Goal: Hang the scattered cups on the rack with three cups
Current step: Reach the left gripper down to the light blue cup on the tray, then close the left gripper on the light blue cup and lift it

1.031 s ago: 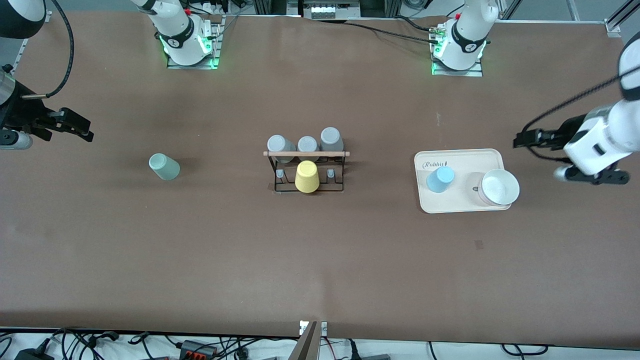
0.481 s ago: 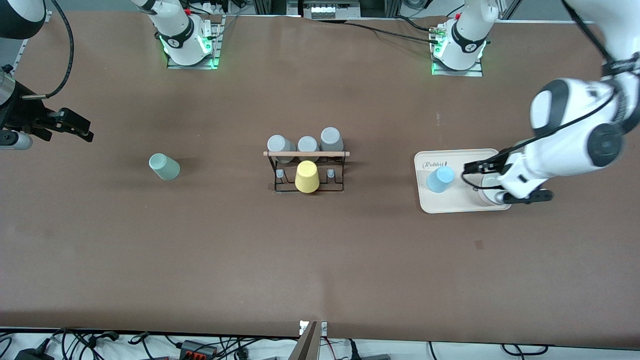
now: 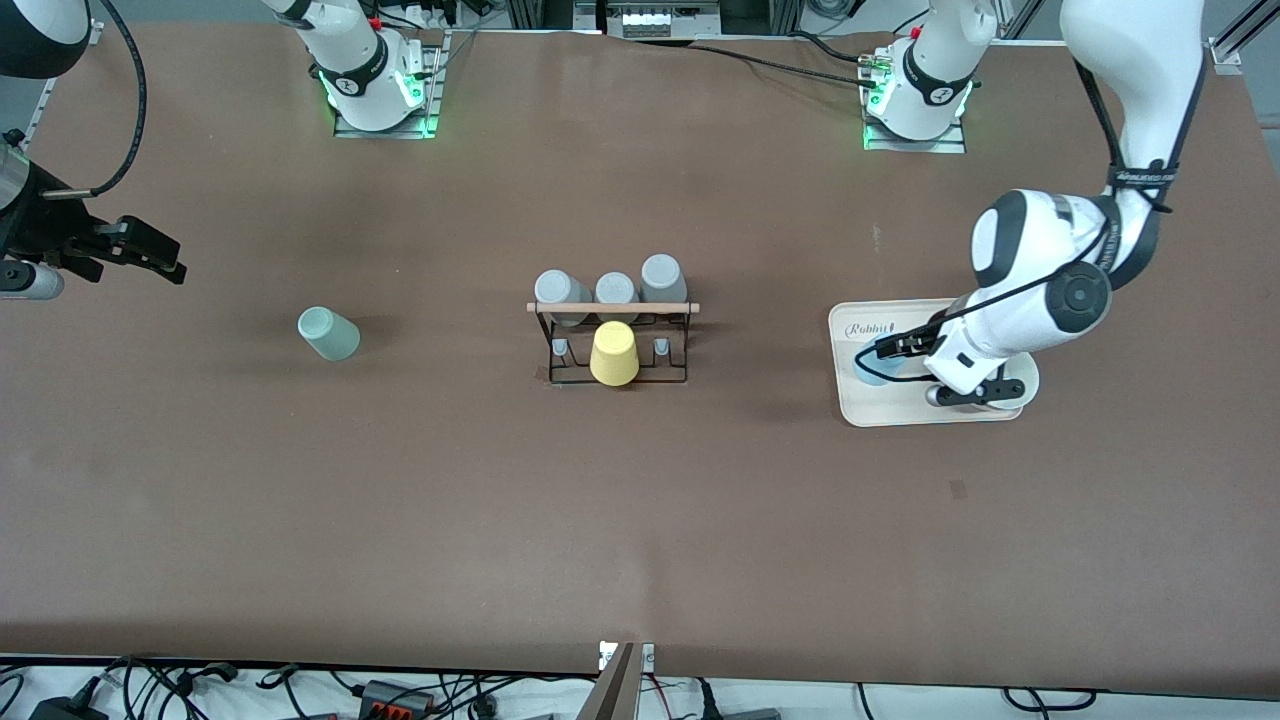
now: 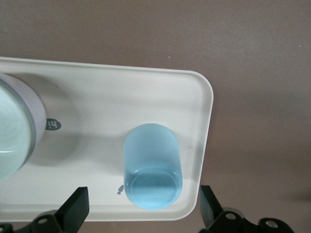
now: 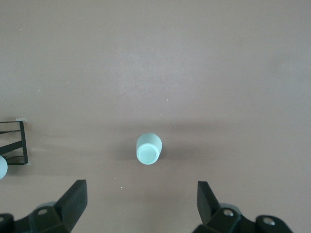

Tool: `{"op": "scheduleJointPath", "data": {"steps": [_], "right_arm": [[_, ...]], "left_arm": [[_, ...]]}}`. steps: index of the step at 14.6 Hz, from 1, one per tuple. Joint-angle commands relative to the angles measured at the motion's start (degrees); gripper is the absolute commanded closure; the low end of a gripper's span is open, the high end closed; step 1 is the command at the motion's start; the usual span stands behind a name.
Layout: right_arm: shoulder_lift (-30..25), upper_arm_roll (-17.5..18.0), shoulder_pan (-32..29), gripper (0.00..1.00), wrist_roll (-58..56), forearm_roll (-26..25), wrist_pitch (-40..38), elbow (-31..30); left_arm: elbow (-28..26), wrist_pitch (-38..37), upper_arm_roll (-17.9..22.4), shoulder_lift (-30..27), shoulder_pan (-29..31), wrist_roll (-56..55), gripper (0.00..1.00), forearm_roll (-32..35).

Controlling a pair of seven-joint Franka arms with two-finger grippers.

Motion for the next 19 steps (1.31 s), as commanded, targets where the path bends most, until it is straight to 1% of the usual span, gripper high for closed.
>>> {"op": "scheduleJointPath", "data": {"steps": [1,6,7,8,10,11,13,15,17,19], "right_arm": [[0.11,0.45,-0.32,0.00,0.15,-0.27,-0.14,0.31],[0.63,0.45,-0.41,0.00,0.07,0.17,0.12,0.31],[0.64,0.45,-0.58,0.00,0.06,0.17,-0.05,0.22],[0.72,0.45,-0.58,0.00,0.06,0.17,-0.23,0.22],[1.33,0.45,-0.67,0.00,0.06,0.17,0.21,0.31],[1.43,0.45,-0.59,0.00,0.06,0.17,0.65,0.31],[1.34,0.45,-0.41,0.00,0.06,-0.26,0.83,0.31],[1.16,0.45,-0.41,0.00,0.15,-0.01,0.65,0.31],[1.16,0.45,-0.58,0.00,0.24,0.17,0.30,0.31],[1.25,0.36,-0.58,0.00,0.33,1.13,0.13,0.31]], "left_arm": [[-1.86,3.61,0.14,0.68,-1.47,-1.86,0.00,-0.32],[-3.79,5.64,0.23,1.39,-2.00,-1.95,0.00,1.08],[-3.97,5.64,0.23,1.39,-2.00,-1.95,0.02,1.09],[-3.97,5.64,0.23,1.39,-2.00,-1.95,0.06,1.09],[-4.06,5.55,0.32,1.39,-2.00,-1.86,0.17,1.17],[-4.06,5.55,0.32,1.39,-2.00,-1.86,0.25,1.17],[-4.06,5.12,0.40,1.30,-1.92,-1.86,0.45,1.17],[-3.97,4.94,0.49,1.04,-1.83,-1.86,0.52,1.17],[-2.92,3.28,0.67,0.51,-1.91,-1.86,0.52,1.09],[1.20,0.21,0.58,0.51,-1.74,-2.04,0.52,1.09]]}}
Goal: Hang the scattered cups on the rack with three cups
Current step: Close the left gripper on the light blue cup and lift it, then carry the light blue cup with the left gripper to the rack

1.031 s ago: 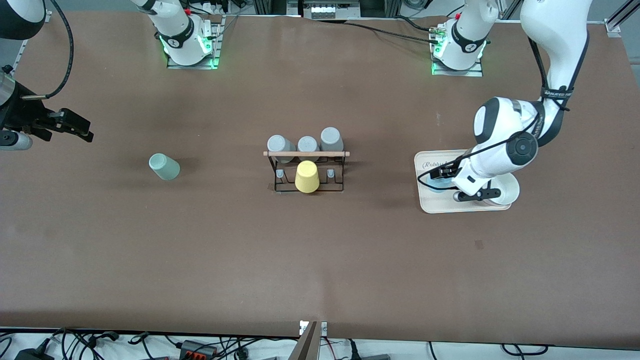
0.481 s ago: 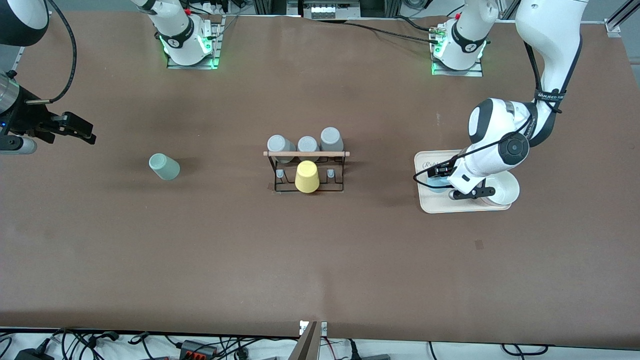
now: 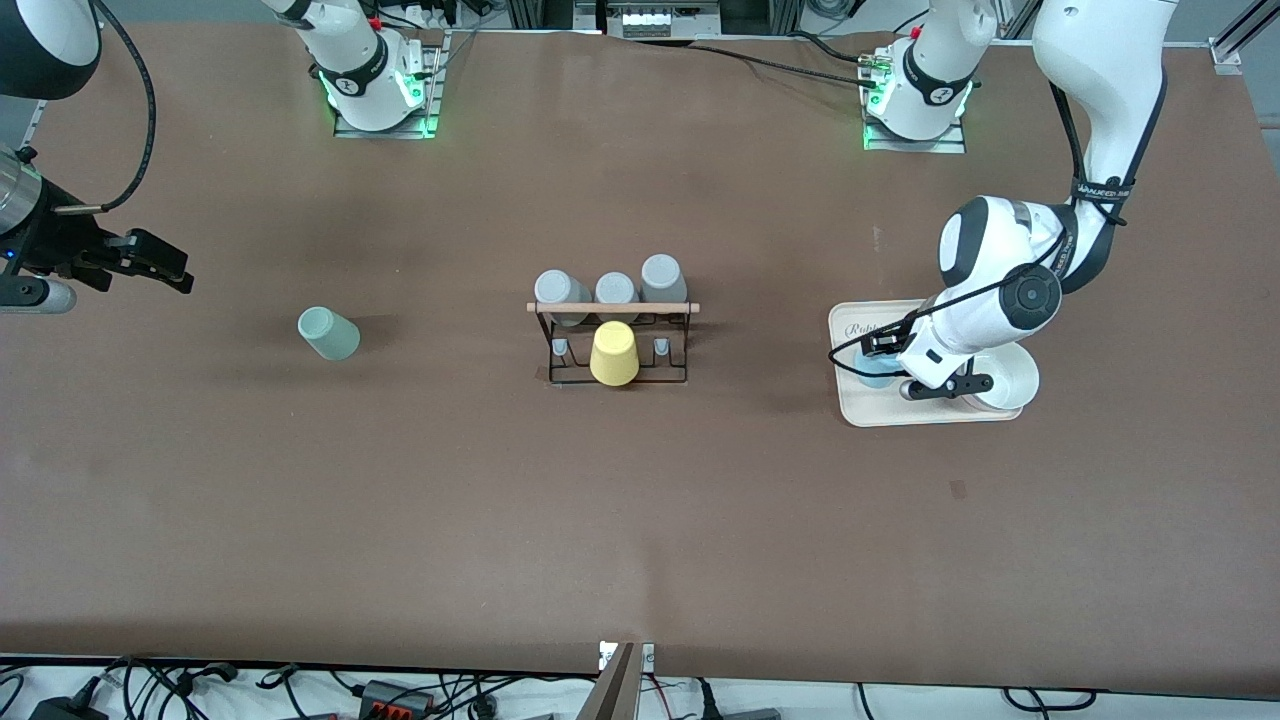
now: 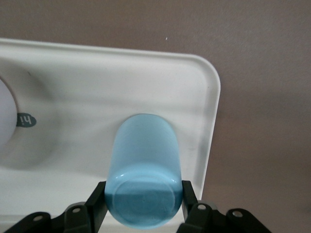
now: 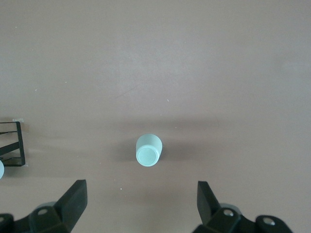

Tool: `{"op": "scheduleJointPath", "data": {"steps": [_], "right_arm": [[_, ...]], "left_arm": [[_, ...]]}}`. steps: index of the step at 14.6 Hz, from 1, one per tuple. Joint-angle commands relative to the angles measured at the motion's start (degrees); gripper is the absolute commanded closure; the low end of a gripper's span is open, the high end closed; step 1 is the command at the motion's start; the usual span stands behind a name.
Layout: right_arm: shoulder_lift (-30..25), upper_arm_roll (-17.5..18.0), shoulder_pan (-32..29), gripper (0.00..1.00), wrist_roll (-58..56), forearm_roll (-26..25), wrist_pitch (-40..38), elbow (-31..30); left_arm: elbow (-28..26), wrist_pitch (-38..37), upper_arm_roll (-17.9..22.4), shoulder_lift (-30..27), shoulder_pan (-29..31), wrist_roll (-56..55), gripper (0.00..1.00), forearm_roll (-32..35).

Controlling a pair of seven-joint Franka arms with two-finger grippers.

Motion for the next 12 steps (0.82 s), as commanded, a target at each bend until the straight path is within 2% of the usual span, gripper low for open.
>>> {"op": "scheduleJointPath", "data": {"steps": [1,4,12], "right_arm": [[-0.18,0.22,-0.51,0.00,0.26,1.00,-0.57,0.31],[-0.53,0.31,-0.25,0.00,0.17,0.39,-0.57,0.31],[-0.44,0.40,-0.25,0.00,0.26,1.00,0.13,0.22]], "left_arm": [[5.60,-5.18,0.06,-1.19,-0.12,-1.93,0.52,0.90],[12.19,-12.19,-0.38,-0.93,-1.51,-8.16,0.52,0.90],[29.42,-22.67,-0.65,2.15,-13.02,-29.95,0.52,-0.07]]}}
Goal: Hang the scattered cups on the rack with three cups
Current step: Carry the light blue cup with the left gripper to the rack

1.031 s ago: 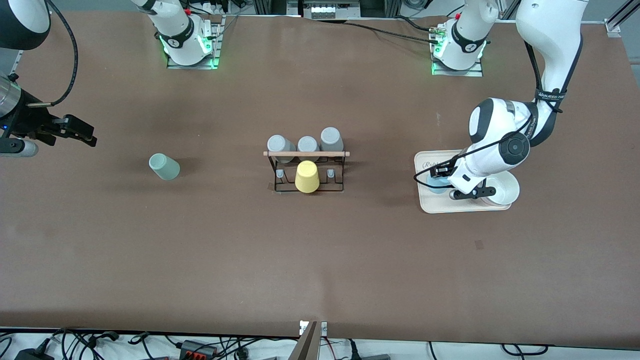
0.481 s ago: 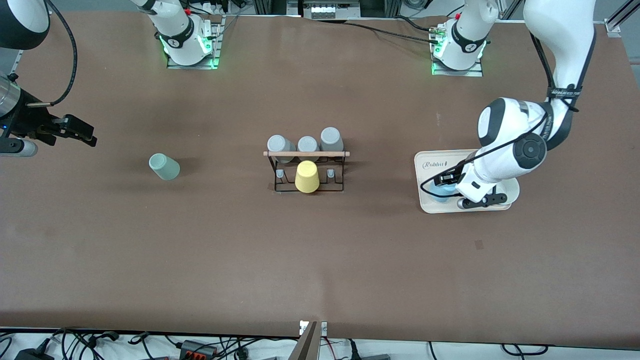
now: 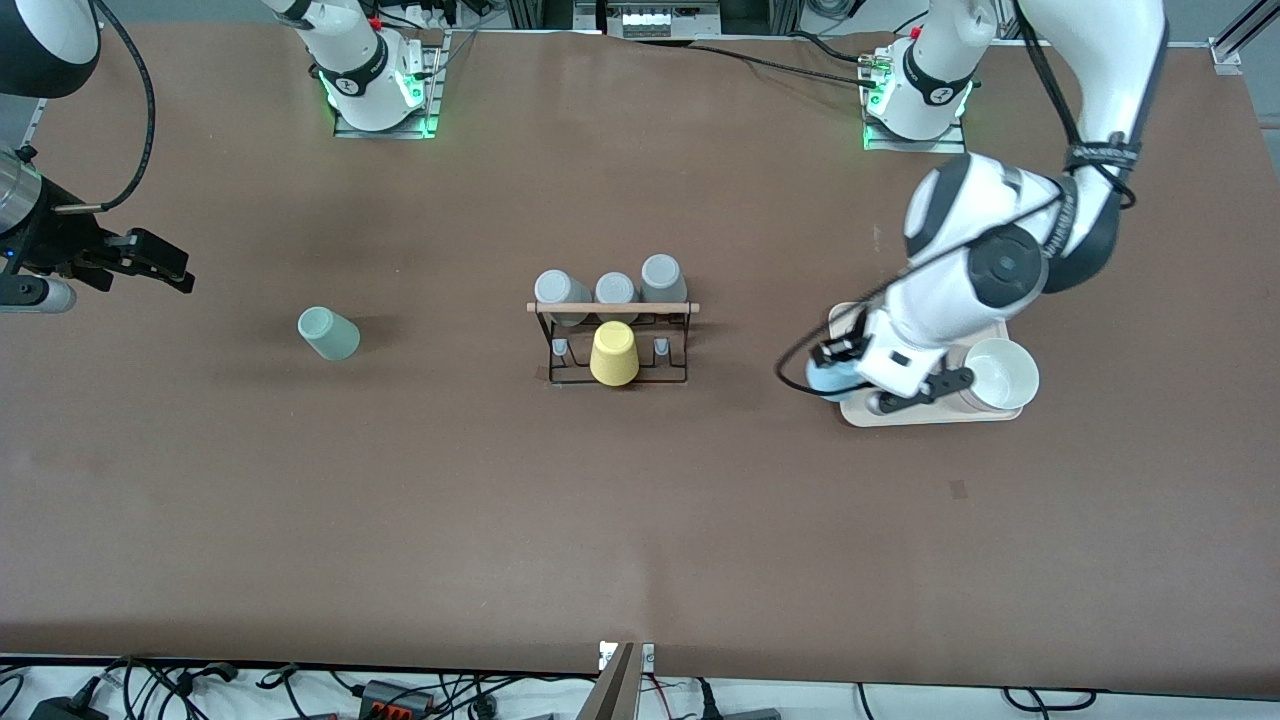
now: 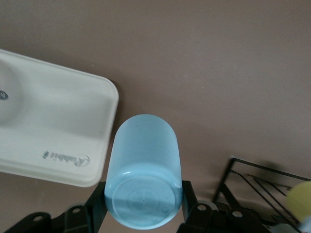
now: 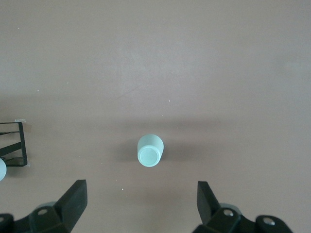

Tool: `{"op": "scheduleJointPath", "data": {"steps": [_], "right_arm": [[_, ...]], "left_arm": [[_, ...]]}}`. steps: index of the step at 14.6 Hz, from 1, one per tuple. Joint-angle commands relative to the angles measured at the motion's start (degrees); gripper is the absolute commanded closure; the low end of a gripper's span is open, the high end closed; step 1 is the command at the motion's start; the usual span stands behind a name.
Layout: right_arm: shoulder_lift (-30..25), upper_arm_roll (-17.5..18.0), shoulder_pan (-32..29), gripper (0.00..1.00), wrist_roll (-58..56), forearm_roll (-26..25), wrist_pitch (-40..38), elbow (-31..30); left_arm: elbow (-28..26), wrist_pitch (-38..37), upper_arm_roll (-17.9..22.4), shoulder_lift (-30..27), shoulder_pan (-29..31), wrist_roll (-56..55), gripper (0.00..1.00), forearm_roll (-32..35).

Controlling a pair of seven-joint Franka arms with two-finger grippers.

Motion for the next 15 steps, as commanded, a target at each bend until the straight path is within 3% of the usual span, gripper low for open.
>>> {"op": "scheduleJointPath", "data": {"steps": [1,9,15], "right_arm": [[-0.19,0.30,-0.33,0.00,0.25,0.88,0.23,0.21],[0.08,0.39,0.28,0.00,0.25,0.79,0.94,0.03],[0.52,0.39,0.63,0.00,0.25,0.79,1.11,-0.23]], "left_arm": [[7.13,-3.71,0.28,2.93,-3.56,-6.86,0.52,-0.06],[19.79,-3.45,0.20,13.12,-13.06,-23.49,0.52,-0.32],[22.61,-3.45,-1.12,13.56,-14.21,-26.48,0.52,-0.50]]}}
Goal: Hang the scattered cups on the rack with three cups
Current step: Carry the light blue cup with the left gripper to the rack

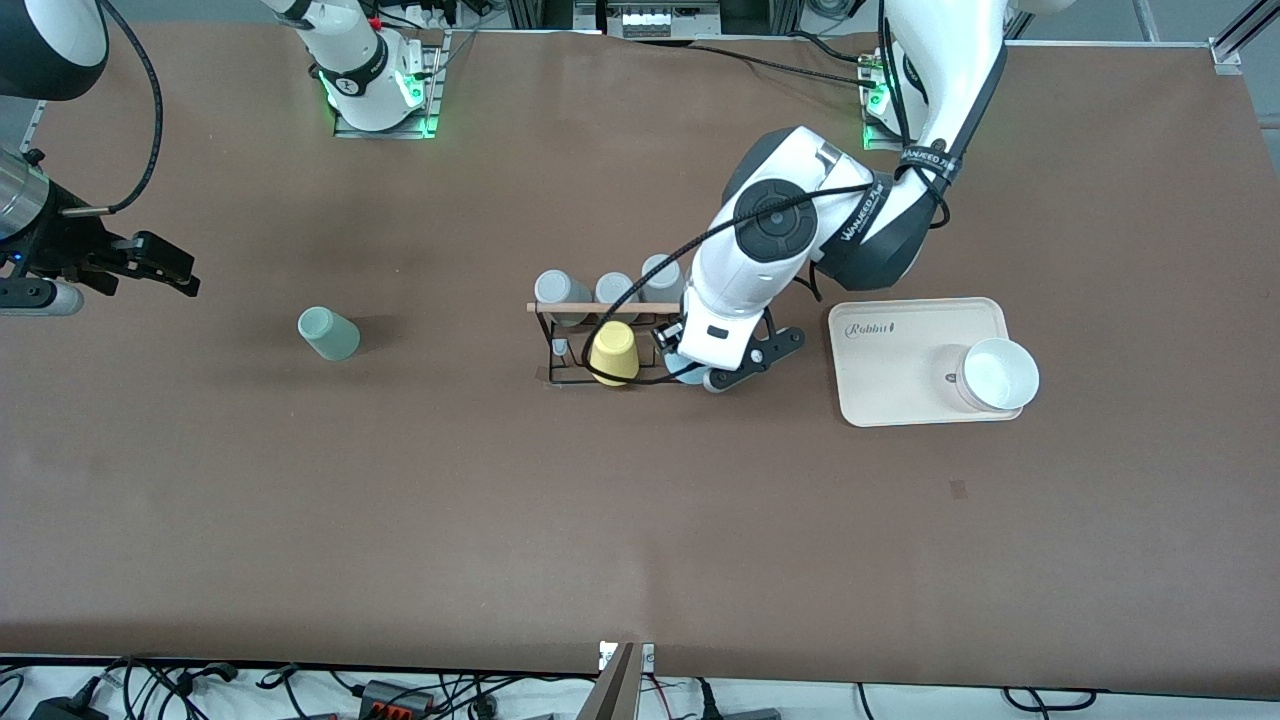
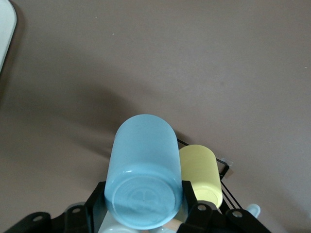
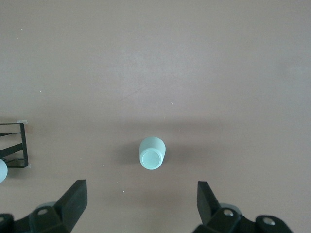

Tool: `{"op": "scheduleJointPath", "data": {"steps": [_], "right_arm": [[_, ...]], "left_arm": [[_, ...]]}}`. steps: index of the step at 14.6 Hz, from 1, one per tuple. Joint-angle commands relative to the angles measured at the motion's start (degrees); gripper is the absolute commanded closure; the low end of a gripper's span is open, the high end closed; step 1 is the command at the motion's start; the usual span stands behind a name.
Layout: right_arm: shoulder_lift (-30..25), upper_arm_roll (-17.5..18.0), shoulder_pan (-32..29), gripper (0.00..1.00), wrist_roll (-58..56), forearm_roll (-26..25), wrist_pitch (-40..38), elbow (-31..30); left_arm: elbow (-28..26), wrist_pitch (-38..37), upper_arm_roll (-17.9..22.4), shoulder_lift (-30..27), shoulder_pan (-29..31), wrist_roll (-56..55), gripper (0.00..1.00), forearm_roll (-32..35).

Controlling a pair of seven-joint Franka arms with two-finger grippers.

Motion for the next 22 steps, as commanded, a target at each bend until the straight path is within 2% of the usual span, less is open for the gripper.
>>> {"op": "scheduleJointPath", "data": {"steps": [1,9,12,22], "right_arm": [[0.13,0.15,0.18,0.00,0.25,0.86,0.99,-0.20],[1.36,0.15,0.36,0.00,0.25,0.86,1.00,-0.12],[1.45,0.15,0.36,0.00,0.25,0.77,1.08,-0.12],[1.71,0.06,0.18,0.00,0.16,0.77,1.44,0.06]], "left_arm": [[2.60,-1.49,-0.23,1.39,-1.24,-1.98,0.51,-0.64],[2.43,-0.44,-0.23,6.22,-2.47,-1.54,0.50,-0.82],[1.90,2.46,-0.23,6.75,-2.30,-1.10,0.50,-1.70],[1.55,4.84,-0.23,9.39,-2.56,-0.84,0.47,-2.40]]}}
